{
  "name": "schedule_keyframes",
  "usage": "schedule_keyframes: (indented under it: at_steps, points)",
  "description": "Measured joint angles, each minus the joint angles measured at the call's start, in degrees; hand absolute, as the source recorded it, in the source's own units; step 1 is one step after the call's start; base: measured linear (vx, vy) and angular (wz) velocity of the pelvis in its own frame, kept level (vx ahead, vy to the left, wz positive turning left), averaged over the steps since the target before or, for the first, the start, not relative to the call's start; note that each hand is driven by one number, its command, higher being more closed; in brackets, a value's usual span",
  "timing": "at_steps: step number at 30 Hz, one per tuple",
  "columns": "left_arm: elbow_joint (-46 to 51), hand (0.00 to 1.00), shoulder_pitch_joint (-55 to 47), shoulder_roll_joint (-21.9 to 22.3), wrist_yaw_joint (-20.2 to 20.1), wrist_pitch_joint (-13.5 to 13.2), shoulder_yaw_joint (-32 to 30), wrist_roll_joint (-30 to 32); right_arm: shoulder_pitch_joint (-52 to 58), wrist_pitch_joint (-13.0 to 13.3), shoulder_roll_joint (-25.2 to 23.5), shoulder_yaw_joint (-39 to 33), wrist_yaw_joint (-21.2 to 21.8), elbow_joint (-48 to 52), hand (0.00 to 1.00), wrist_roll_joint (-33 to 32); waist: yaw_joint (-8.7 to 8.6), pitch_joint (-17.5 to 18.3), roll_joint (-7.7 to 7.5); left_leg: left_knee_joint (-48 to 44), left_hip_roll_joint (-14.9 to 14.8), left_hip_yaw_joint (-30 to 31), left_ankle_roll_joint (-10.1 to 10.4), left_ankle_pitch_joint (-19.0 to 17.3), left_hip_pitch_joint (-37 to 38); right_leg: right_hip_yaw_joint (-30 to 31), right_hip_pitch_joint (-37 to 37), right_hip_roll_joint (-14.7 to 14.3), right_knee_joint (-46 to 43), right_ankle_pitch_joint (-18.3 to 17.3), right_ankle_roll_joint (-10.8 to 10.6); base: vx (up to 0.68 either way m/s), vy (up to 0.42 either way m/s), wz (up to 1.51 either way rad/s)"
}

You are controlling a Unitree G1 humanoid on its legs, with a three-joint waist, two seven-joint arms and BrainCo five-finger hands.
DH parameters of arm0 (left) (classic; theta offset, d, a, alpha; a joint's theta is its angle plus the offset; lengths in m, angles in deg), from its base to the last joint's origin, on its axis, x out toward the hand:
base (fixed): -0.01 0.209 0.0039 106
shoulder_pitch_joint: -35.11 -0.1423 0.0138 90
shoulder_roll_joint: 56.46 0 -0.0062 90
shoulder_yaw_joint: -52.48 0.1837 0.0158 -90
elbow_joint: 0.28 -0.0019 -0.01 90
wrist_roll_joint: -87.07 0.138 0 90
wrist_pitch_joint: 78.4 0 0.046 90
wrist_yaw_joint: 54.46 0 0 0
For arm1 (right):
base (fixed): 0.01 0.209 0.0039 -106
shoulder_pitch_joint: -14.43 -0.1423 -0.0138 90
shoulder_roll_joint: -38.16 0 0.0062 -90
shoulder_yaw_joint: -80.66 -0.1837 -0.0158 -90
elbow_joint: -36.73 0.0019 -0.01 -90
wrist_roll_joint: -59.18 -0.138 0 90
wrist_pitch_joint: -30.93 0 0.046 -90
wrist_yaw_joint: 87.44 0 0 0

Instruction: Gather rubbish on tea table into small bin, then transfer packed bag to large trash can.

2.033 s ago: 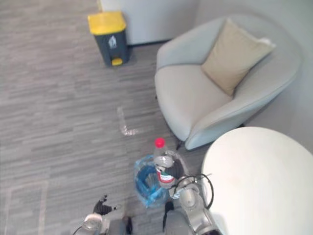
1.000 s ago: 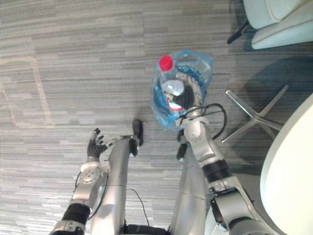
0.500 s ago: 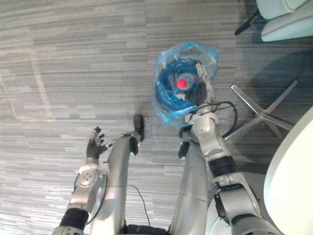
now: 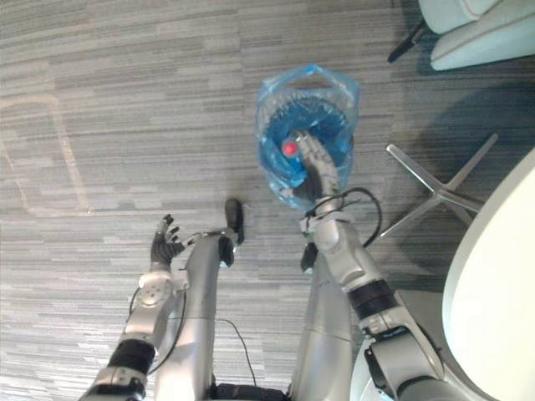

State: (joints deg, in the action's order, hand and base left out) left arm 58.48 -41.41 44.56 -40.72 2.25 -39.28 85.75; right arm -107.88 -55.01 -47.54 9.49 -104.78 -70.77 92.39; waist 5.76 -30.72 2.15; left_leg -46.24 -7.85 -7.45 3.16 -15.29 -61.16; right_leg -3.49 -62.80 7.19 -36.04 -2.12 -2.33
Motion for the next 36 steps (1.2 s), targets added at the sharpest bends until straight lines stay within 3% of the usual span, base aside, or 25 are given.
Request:
schedule_keyframes:
  at_steps: [7,12,27,28,36]
  points:
    - [-5.99,0.0,2.59,-0.36,0.16,-0.21,-0.02,-0.57,-2.67,-0.23,-0.3,3.15,0.5,-9.59,0.0,6.38,-0.32,2.3,-0.22,2.07,-0.74,-1.69,-0.75,0.7,-0.21,0.78,0.81,-0.89,5.72,3.52,-0.56,-0.03,0.01,-0.12]
    - [-9.66,0.0,7.3,0.13,1.09,-0.14,-0.05,-2.36,-7.12,-2.72,-2.69,4.26,0.58,-18.74,0.0,10.13,-0.42,2.49,-0.36,2.58,-0.87,-2.93,-1.06,0.98,-2.12,1.78,-0.78,-1.08,8.01,5.2,-1.11,-0.01,0.015,-0.08]
    - [-13.85,0.0,14.78,4.21,3.03,-0.48,-3.98,-6.7,-13.79,-7.84,-9.12,-3.07,0.6,-36.39,0.0,14.14,-0.84,2.5,-0.35,3.35,0.64,-1.27,-0.76,2.59,-6.79,1.04,-5.86,-0.08,5.6,4.08,-0.71,0.0,-0.009,0.08]
    - [-14.13,0.0,15.3,4.15,3.05,-0.53,-3.96,-6.8,-14.47,-7.98,-9.12,-3.15,0.57,-37.3,1.0,14.14,-0.83,2.49,-0.36,3.34,0.69,-0.91,-0.67,2.75,-7.13,0.75,-6.25,-0.01,5.11,3.8,-0.49,0.01,-0.022,0.15]
    - [-14.45,0.0,16.22,4.85,3.4,-1.5,-4.77,-7.74,-17.1,-8.06,-9.21,-5.18,0.53,-38.86,1.0,13.35,-0.7,2.5,-0.36,3.44,0.77,0.35,0.03,3.43,-8.11,0.04,-7.96,-0.01,2.38,2.15,0.21,0.01,-0.027,0.08]
